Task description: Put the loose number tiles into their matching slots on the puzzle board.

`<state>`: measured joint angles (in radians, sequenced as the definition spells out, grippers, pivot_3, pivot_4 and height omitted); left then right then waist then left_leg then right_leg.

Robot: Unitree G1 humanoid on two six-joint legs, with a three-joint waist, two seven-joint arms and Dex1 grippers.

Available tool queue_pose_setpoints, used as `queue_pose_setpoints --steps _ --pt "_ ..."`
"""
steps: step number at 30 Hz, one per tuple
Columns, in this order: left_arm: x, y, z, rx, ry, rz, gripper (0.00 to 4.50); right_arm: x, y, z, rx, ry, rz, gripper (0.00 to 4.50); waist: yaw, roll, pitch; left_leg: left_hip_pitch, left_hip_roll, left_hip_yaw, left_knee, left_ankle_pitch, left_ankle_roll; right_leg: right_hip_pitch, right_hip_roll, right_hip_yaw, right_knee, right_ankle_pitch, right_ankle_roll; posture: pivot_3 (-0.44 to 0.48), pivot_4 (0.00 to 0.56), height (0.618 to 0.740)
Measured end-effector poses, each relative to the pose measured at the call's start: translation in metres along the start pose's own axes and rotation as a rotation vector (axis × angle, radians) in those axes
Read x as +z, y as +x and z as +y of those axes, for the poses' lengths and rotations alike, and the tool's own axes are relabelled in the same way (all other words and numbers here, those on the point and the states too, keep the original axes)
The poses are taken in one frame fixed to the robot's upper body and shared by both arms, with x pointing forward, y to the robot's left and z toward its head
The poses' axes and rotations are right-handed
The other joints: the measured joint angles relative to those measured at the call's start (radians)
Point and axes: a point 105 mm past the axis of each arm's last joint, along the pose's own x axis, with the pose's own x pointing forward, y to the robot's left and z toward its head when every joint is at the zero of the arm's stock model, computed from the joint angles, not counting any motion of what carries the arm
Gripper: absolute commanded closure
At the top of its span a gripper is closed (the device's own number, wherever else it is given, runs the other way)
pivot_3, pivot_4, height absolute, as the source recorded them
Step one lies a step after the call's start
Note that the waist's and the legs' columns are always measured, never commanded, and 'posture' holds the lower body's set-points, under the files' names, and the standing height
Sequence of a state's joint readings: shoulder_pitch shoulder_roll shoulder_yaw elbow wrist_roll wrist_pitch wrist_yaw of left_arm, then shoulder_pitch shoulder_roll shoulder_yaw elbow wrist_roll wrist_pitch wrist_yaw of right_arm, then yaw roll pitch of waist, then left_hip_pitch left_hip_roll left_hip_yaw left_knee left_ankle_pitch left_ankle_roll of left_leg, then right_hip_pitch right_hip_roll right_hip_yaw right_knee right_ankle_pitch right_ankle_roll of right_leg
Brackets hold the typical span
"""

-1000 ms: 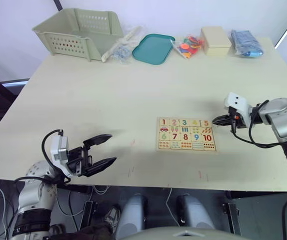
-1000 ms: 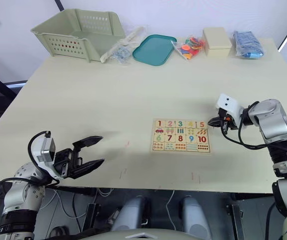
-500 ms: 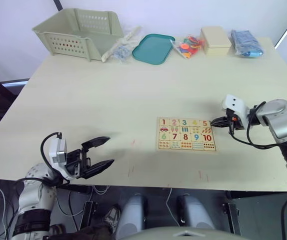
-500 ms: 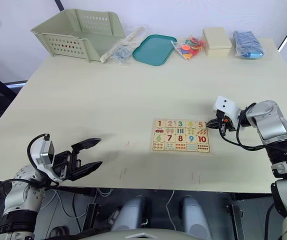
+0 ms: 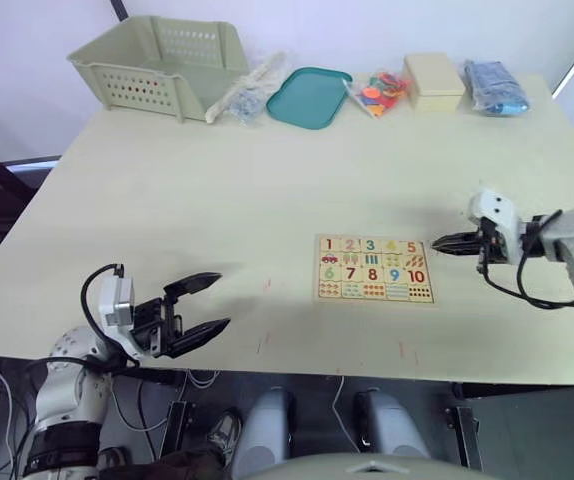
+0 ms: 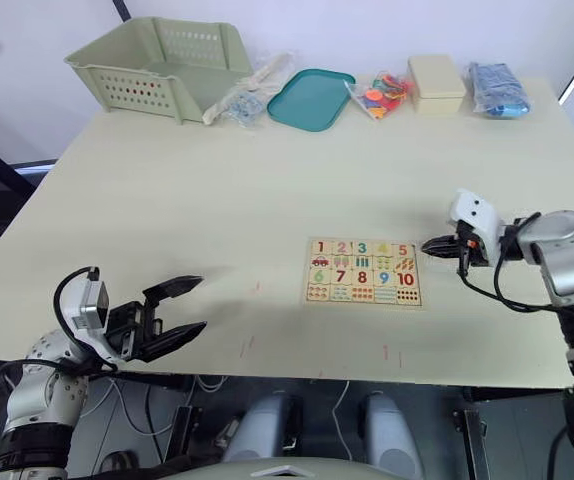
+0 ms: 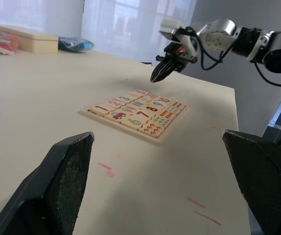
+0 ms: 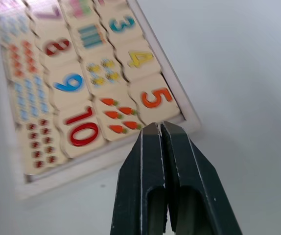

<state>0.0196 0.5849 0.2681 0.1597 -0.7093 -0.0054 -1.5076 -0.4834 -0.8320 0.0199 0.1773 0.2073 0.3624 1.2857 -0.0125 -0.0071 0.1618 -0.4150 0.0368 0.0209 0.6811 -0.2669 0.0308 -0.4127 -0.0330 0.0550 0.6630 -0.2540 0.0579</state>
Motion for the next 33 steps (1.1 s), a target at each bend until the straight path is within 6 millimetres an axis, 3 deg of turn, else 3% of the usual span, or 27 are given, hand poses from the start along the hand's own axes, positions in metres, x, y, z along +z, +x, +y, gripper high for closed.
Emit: queue_pose_setpoints --steps 2,4,11,13,20,25,33 --pt "0.001 0.001 0.000 0.003 0.003 0.000 0.00 0.002 -0.007 0.008 0.006 0.009 -0.055 4.44 -0.002 0.000 0.000 0.001 0.000 0.000 0.000 0.000 0.000 0.000 0.001 0.000 0.000 0.000 0.000 0.000 0.150 0.740" --pt "0.002 0.002 0.001 0.012 0.007 0.001 0.00 0.003 -0.017 0.019 0.025 0.017 -0.111 3.90 -0.001 0.000 0.000 0.000 0.000 -0.001 0.000 0.000 0.000 0.001 0.001 0.000 0.000 0.000 0.000 0.000 0.150 0.740" --pt "-0.002 0.004 0.004 0.076 -0.042 0.025 0.00 -0.010 -0.045 0.047 -0.012 0.062 -0.173 0.64 0.002 0.000 0.000 0.000 0.000 -0.001 0.000 0.000 0.000 0.001 0.000 0.000 0.000 0.000 0.000 0.000 0.150 0.740" --pt "-0.003 0.004 0.004 0.094 -0.056 0.036 0.00 -0.017 -0.052 0.056 -0.042 0.092 -0.180 0.07 0.002 0.000 0.000 0.000 0.000 -0.001 0.000 0.000 0.000 0.001 0.000 0.000 0.000 0.000 0.000 0.000 0.150 0.740" --pt "-0.008 0.002 0.007 0.169 -0.074 0.087 0.00 -0.038 -0.075 0.075 -0.175 0.182 -0.181 0.07 -0.001 -0.001 -0.001 0.001 0.000 -0.001 0.000 0.000 0.000 0.002 0.001 0.001 0.000 0.000 0.000 0.000 0.150 0.740" --pt "-0.010 0.002 0.006 0.212 -0.077 0.117 0.00 -0.046 -0.089 0.077 -0.254 0.204 -0.164 0.07 0.000 -0.001 -0.001 0.001 0.000 -0.001 0.000 0.000 0.000 0.002 0.001 0.001 -0.001 0.000 0.000 0.000 0.150 0.740" --pt "-0.011 0.005 0.009 0.284 -0.050 0.166 0.00 -0.052 -0.091 0.080 -0.302 0.232 -0.174 0.07 0.000 -0.001 -0.001 0.001 0.000 -0.001 0.000 0.000 0.000 0.002 0.002 0.001 -0.001 0.000 0.000 0.000 0.150 0.740"
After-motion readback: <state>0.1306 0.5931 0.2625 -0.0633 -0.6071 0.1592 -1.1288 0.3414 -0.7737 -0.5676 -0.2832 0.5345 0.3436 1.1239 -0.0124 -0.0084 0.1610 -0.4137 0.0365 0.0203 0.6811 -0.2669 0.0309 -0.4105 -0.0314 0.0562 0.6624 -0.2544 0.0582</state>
